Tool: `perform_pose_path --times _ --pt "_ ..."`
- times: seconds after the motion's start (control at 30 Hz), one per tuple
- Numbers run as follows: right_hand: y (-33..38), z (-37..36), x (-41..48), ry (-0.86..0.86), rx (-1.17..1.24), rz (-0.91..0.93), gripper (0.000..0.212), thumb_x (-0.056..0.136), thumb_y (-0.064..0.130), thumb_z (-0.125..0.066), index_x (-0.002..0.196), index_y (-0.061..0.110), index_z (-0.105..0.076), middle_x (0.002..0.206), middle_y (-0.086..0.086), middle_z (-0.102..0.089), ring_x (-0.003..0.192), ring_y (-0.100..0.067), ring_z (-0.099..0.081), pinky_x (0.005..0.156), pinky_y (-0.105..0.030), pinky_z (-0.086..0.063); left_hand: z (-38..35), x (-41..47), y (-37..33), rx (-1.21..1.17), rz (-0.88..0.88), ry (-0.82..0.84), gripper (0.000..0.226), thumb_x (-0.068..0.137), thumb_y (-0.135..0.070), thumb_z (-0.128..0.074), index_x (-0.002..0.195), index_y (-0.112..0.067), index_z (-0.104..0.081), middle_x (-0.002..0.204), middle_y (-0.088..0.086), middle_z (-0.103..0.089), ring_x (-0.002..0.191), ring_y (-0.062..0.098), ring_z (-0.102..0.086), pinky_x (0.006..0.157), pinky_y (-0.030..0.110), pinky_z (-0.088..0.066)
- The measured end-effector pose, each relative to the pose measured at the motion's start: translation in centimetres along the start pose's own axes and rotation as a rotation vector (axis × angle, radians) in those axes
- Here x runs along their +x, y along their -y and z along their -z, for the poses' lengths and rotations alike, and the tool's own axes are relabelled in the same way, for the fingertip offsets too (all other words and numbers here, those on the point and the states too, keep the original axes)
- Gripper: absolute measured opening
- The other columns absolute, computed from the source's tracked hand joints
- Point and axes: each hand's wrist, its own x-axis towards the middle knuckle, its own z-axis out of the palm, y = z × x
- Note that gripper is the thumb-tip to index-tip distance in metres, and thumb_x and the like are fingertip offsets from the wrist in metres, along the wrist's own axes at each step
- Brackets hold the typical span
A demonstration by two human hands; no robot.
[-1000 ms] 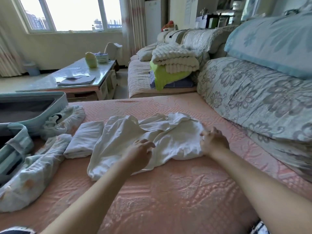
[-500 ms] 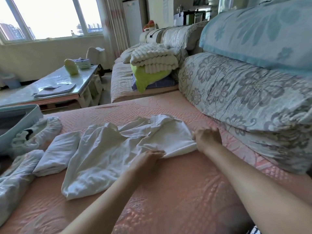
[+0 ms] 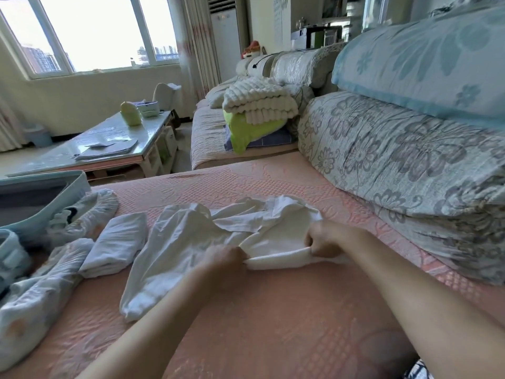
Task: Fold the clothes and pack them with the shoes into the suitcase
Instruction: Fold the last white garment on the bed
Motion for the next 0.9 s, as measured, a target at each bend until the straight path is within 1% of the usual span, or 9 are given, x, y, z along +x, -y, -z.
perform_pose_path --times 0.1,0.2,0.33,0.47,0.57,0.67,0.73,0.83,0.9 --pt "-0.6 0.3 -1.4 0.196 0.078 -0.092 0.009 0.065 0.021 -0.058 0.062 0.014 -0.064 0.065 -0.005 -0.060 0.063 -0.026 -0.056 0.059 -0.029 -0.044 1.6 -1.3 -1.3 -0.284 -0.049 0.235 0.013 0.076 -0.027 -0.054 0.071 -0.017 -0.061 0.069 0.002 -0.055 0.068 0.026 -0.051 0.059 0.028 -0.039" --pt "0.0 0.4 -1.4 0.216 0.324 -0.077 0.017 0.083 0.025 -0.064 0.076 0.016 -0.076 0.080 -0.003 -0.073 0.062 -0.020 -0.060 0.063 -0.030 -0.051 2.4 -1.2 -1.3 -0.600 -0.059 0.365 0.027 0.079 -0.036 -0.059 0.095 -0.023 -0.077 0.087 0.003 -0.073 0.073 0.018 -0.064 0.056 0.025 -0.047" --pt "0.5 0.2 0.9 -0.322 0.190 -0.009 0.026 0.093 0.025 -0.051 0.104 0.028 -0.074 0.113 0.004 -0.068 0.102 -0.021 -0.064 0.090 -0.035 -0.053 1.1 1.3 -0.2 -0.394 -0.147 0.010 0.051 0.086 0.001 -0.048 0.122 -0.030 -0.067 0.121 -0.006 -0.067 0.108 0.015 -0.063 0.090 0.027 -0.050" --pt "-0.7 -0.8 5.0 -0.568 0.266 -0.016 0.027 0.098 0.023 -0.049 0.112 0.025 -0.072 0.121 -0.005 -0.062 0.113 -0.029 -0.058 0.091 -0.038 -0.050 -0.1 3.9 1.7 -0.180 -0.168 -0.093 0.067 0.083 -0.006 -0.056 0.144 -0.031 -0.045 0.146 -0.005 -0.043 0.134 0.020 -0.037 0.110 0.041 -0.036" --pt "-1.6 -0.5 7.8 -0.597 0.300 -0.105 0.035 0.102 0.029 -0.047 0.133 0.022 -0.060 0.136 -0.010 -0.052 0.128 -0.031 -0.047 0.103 -0.042 -0.044 -0.8 5.7 2.4 -0.067 -0.180 -0.090 0.065 0.086 -0.025 -0.062 0.146 -0.037 -0.040 0.149 -0.008 -0.042 0.135 0.019 -0.037 0.108 0.039 -0.037" --pt "-2.3 0.3 10.3 -0.393 0.249 -0.265 0.058 0.100 0.048 -0.046 0.149 0.019 -0.042 0.150 -0.014 -0.046 0.135 -0.035 -0.045 0.107 -0.045 -0.042 -1.0 7.4 2.6 -0.068 -0.158 -0.229 0.043 0.092 -0.034 -0.055 0.134 -0.041 -0.054 0.136 -0.012 -0.055 0.128 0.016 -0.046 0.096 0.031 -0.043" --pt "-2.7 0.5 11.6 -0.305 0.244 -0.312 0.054 0.091 0.051 -0.054 0.133 0.018 -0.060 0.134 -0.012 -0.062 0.122 -0.033 -0.058 0.096 -0.039 -0.050 -1.0 8.5 2.6 -0.069 -0.131 -0.311 0.031 0.093 -0.035 -0.053 0.121 -0.040 -0.067 0.122 -0.014 -0.063 0.120 0.014 -0.050 0.089 0.030 -0.045" --pt "-3.2 0.2 12.7 -0.422 0.455 -0.329 0.030 0.081 0.045 -0.064 0.085 0.018 -0.075 0.090 -0.004 -0.072 0.090 -0.028 -0.068 0.071 -0.027 -0.048 -1.4 10.3 3.1 -0.059 -0.063 -0.419 0.026 0.092 -0.025 -0.054 0.105 -0.033 -0.074 0.107 -0.010 -0.071 0.109 0.018 -0.059 0.079 0.033 -0.051" --pt "-3.8 0.5 13.0 -0.585 0.572 -0.411 0.021 0.086 0.041 -0.066 0.083 0.022 -0.074 0.092 -0.002 -0.073 0.092 -0.027 -0.068 0.073 -0.027 -0.048 -1.1 11.6 3.5 -0.090 0.022 -0.558 0.022 0.088 -0.017 -0.058 0.099 -0.027 -0.074 0.099 -0.004 -0.074 0.097 0.026 -0.065 0.071 0.035 -0.051"
